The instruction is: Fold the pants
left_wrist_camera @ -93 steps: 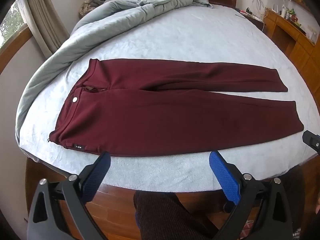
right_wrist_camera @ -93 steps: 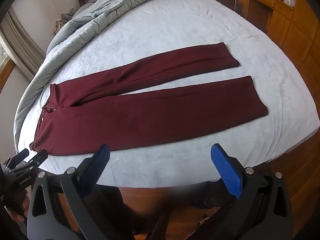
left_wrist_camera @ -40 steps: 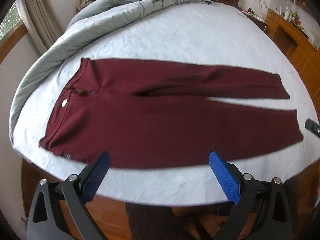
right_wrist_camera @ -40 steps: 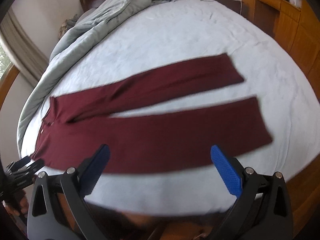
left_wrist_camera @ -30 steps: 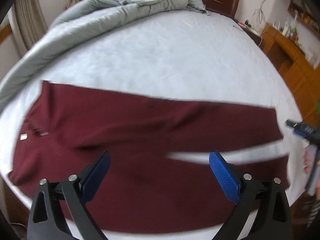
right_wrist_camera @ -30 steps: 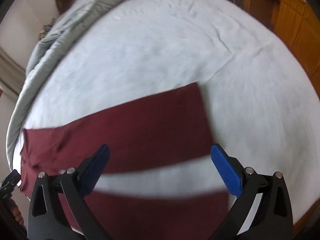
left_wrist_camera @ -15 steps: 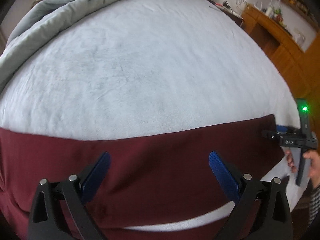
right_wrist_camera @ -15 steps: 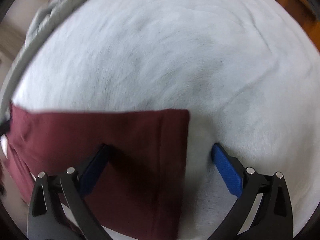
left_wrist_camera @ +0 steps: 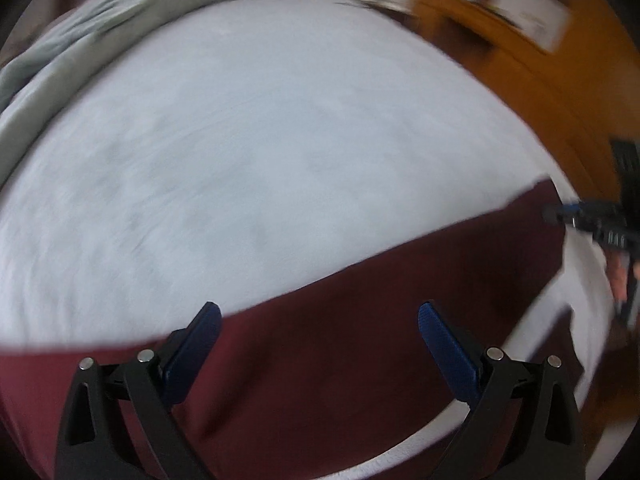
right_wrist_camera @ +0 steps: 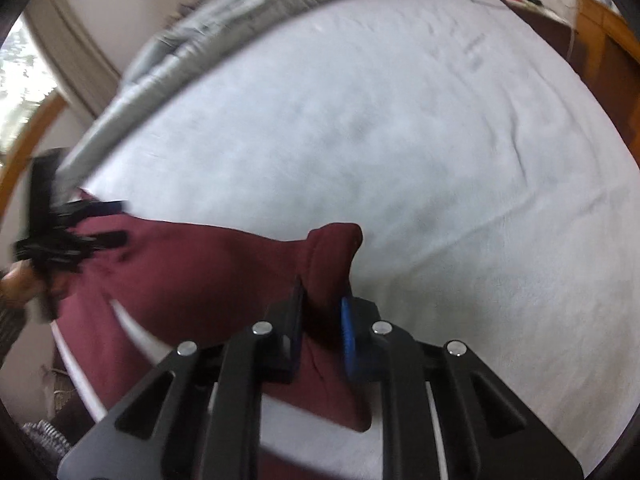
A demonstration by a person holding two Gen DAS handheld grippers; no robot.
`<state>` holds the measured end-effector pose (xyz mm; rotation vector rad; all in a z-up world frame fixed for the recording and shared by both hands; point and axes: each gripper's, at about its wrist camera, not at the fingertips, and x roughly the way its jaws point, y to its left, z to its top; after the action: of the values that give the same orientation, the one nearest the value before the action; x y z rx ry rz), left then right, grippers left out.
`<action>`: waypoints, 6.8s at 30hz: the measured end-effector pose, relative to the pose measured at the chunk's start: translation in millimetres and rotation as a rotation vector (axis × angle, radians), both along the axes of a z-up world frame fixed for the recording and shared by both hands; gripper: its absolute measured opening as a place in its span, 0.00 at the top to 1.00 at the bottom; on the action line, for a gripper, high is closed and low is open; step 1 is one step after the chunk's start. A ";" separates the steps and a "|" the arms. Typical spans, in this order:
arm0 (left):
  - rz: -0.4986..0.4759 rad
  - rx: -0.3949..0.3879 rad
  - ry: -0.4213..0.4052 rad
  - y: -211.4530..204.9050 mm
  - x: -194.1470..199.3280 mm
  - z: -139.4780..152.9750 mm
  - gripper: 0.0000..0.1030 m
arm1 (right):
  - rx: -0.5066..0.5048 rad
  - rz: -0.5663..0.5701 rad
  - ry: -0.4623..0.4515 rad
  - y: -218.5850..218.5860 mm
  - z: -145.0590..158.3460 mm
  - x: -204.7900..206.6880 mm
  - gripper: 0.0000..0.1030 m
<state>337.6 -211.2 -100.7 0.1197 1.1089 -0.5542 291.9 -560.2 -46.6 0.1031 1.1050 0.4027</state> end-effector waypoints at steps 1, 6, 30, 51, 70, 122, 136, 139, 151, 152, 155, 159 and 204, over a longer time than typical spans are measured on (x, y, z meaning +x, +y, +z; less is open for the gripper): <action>-0.051 -0.007 0.000 -2.8 3.3 -1.1 0.04 | 0.010 0.017 -0.025 -0.4 9.8 -4.3 0.86; -0.262 -0.026 0.074 -23.1 26.7 -8.6 0.04 | 0.052 0.067 -0.082 4.7 38.5 -15.7 0.89; -0.324 -0.061 0.006 -18.4 -102.0 60.6 0.90 | 0.095 -0.049 -0.233 3.5 37.5 -83.1 0.90; -0.244 0.085 0.058 -20.8 -237.3 -38.3 0.89 | 0.434 -0.297 0.068 6.6 -41.2 -245.1 0.19; -0.173 0.034 0.001 -18.4 -248.5 9.7 0.87 | 0.210 -0.322 -0.009 32.7 9.7 -216.6 0.75; 0.670 -0.199 0.357 204.2 -180.3 4.6 0.87 | 0.092 -0.191 0.223 201.7 -78.1 -156.1 0.50; 0.648 -0.228 0.277 212.6 -274.3 1.8 1.00 | 0.053 -0.178 0.225 199.9 -75.1 -160.7 0.50; 0.625 -0.184 0.233 198.4 -239.1 16.1 0.60 | 0.043 -0.179 0.222 201.7 -75.4 -161.2 0.47; 0.785 -0.090 0.441 214.8 -134.3 -28.9 0.58 | 0.057 -0.170 0.208 206.8 -78.4 -158.7 0.38; 0.798 -0.129 0.450 217.2 -137.4 -29.0 0.75 | 0.063 -0.170 0.210 206.2 -78.7 -158.0 0.38; 0.780 -0.132 0.377 213.9 -153.0 -13.9 0.84 | 0.085 -0.172 0.215 202.9 -79.0 -156.0 0.38; 0.792 -0.181 0.258 214.7 -194.3 12.0 0.86 | 0.092 -0.169 0.218 199.5 -78.6 -154.1 0.43; 0.909 -0.478 0.247 256.9 -260.2 -35.1 0.59 | 0.237 -0.457 -0.080 26.2 23.5 -214.8 0.89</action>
<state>77.3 45.7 -135.8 -0.8526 1.1064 0.0063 77.1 -534.0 -23.1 0.5339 0.9173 0.1233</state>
